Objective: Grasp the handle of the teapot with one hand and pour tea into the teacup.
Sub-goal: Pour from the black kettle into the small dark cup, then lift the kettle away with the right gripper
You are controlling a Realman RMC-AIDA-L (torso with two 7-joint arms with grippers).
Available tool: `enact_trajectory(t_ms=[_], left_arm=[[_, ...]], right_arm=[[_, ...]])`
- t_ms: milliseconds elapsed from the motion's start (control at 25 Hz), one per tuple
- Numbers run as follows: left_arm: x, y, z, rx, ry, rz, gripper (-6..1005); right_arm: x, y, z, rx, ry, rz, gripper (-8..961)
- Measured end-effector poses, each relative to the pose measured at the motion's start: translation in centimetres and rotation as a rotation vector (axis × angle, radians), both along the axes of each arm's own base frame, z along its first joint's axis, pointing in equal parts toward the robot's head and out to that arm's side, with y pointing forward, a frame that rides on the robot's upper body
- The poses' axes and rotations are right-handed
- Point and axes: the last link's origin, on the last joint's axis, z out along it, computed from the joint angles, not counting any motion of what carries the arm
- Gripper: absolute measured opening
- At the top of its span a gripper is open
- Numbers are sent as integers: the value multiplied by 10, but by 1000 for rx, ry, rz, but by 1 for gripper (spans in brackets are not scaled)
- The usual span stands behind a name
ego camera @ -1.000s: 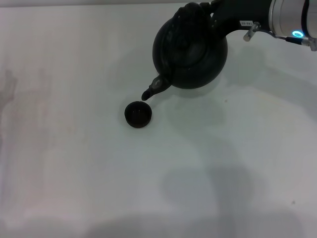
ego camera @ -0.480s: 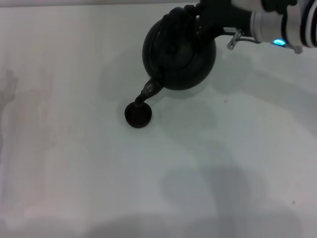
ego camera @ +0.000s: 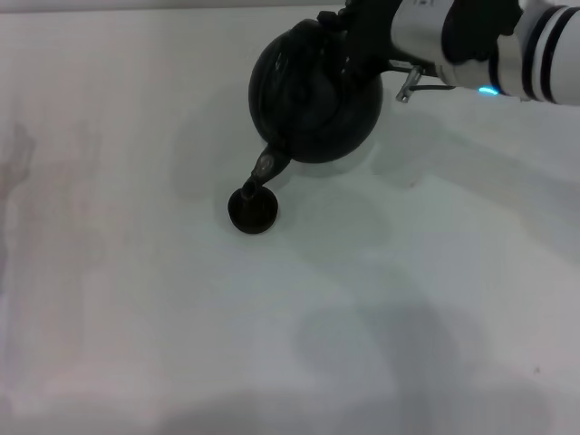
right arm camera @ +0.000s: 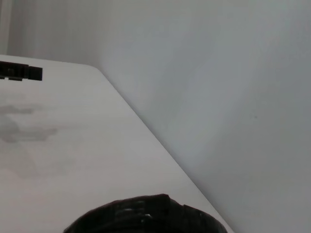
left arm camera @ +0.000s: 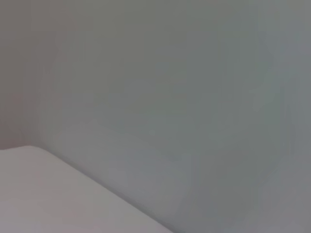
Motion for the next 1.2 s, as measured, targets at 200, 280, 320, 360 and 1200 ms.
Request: enact_trajectory(t_ms=[200, 280, 320, 360, 1200], left_arm=[[-1, 0, 1, -1, 5, 2, 847], [-1, 0, 1, -2, 6, 3, 847], [-1, -1, 1, -2, 6, 3, 847], [-1, -1, 1, -3, 6, 4, 847], [-2, 0, 0, -7, 7, 7, 846]], right_arm=[[-3, -2, -4, 21, -16, 41, 173], [-3, -2, -5, 28, -19, 49, 172], [-3, -2, -5, 32, -21, 54, 171], [-3, -2, -6, 35, -23, 58, 171], [4, -4, -8, 59, -46, 74, 163]])
